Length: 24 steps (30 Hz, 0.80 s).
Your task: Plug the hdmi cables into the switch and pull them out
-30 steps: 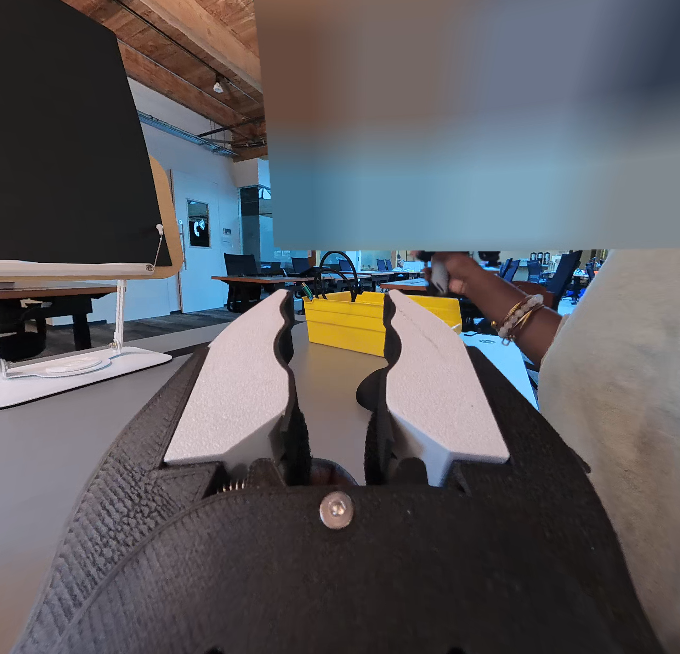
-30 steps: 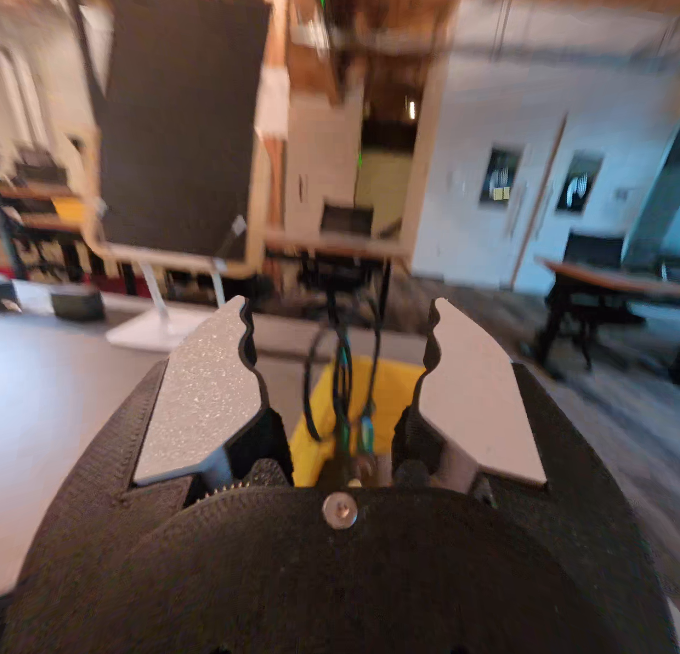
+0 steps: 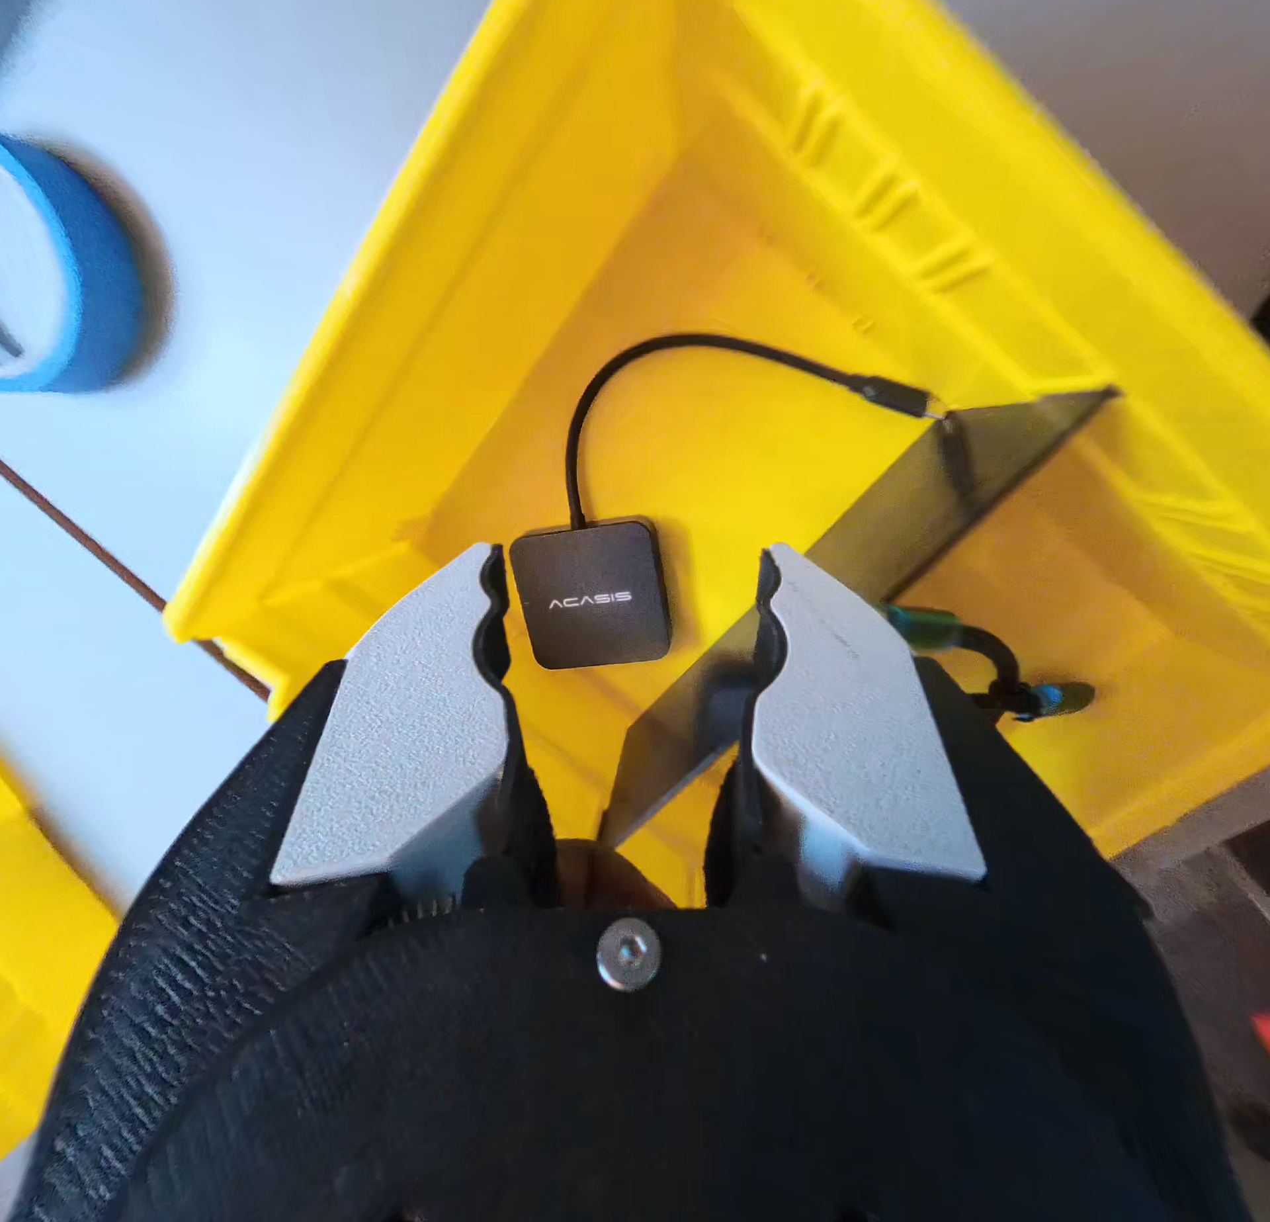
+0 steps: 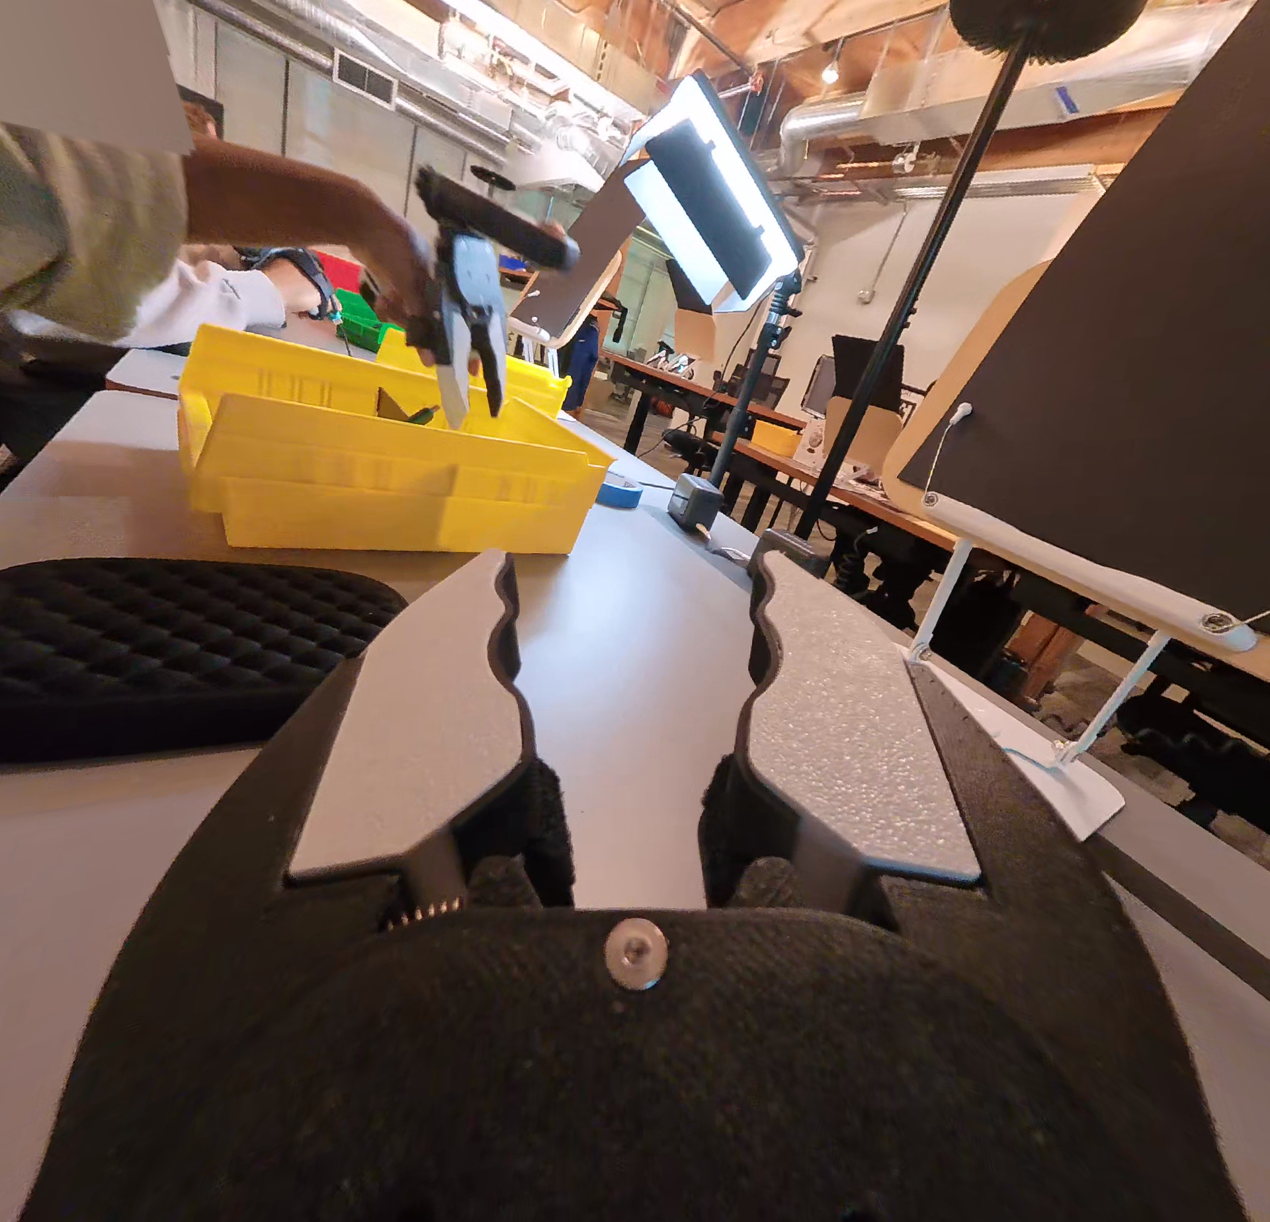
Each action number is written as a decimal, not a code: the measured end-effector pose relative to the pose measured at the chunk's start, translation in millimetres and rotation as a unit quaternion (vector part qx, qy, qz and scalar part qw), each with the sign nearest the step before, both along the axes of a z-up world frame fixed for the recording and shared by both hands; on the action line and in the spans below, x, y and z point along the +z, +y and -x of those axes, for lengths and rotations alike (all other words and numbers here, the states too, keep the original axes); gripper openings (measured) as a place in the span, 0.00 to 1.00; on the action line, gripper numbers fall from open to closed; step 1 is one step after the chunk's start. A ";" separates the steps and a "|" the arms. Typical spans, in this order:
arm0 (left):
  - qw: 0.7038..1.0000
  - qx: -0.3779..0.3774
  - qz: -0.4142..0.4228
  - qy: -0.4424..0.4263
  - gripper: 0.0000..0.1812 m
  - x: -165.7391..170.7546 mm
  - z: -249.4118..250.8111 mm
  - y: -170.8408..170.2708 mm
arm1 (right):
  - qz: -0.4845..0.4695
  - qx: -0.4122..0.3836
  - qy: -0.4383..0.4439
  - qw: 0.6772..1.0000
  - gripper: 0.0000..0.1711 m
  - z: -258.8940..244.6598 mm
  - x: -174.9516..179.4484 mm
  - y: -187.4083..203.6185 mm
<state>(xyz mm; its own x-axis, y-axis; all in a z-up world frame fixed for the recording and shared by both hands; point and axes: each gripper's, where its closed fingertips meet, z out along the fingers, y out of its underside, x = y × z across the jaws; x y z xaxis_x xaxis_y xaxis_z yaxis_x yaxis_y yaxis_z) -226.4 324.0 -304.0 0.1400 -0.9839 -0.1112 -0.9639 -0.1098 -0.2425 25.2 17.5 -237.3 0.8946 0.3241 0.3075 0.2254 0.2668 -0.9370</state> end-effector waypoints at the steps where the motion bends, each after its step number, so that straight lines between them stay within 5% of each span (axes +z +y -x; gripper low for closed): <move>1: 0.999 0.013 0.018 0.027 0.39 -10.2 2.1 5.6 | 0.000 0.001 0.001 1.000 0.38 -0.3 0.2 -0.4; 9: 0.977 0.086 0.077 0.179 0.42 -68.5 29.4 25.4 | 0.006 0.014 0.006 1.000 0.34 1.1 -1.9 -0.5; 19: 0.981 0.080 0.096 0.147 0.37 -77.3 25.5 21.1 | 0.020 0.005 0.006 1.000 0.34 -3.6 -7.3 3.5; 24: 0.995 0.081 0.025 0.058 0.36 -48.7 13.6 25.8 | 0.027 0.001 0.009 1.000 0.33 -5.9 -9.7 5.0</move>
<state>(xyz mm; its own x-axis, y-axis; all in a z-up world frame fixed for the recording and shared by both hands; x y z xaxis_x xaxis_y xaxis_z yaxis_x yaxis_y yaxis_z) -240.0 349.8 -352.7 0.2857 -0.9544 -0.0866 -0.9539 -0.2746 -0.1209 31.0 22.5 -247.1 0.8991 0.3410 0.2744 0.2089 0.2167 -0.9536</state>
